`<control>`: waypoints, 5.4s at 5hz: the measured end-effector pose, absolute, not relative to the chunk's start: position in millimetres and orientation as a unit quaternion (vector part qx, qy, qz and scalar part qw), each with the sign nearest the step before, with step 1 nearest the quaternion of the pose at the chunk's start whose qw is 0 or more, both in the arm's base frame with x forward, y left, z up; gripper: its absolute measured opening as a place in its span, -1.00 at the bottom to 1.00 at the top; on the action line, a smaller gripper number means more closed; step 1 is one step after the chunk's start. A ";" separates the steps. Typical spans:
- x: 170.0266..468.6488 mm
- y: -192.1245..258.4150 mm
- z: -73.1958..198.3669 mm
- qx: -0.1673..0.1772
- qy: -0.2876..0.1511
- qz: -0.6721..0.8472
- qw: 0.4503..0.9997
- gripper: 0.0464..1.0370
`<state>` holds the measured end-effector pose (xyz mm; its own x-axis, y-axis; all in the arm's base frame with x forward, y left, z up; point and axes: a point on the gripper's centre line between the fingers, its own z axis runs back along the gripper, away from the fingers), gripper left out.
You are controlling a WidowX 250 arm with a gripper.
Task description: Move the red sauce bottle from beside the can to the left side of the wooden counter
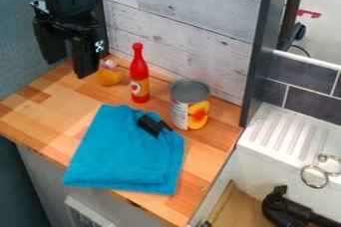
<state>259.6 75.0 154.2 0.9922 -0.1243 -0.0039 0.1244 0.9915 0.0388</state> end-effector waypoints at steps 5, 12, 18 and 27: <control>356.7 93.9 118.9 0.008 -0.018 -0.083 0.996 0.93; 408.1 77.1 85.6 -0.003 0.018 -0.078 0.997 0.25; 303.1 164.2 125.1 0.036 0.020 0.095 0.995 -0.39; 271.0 211.7 98.1 -0.015 0.031 0.133 0.991 0.93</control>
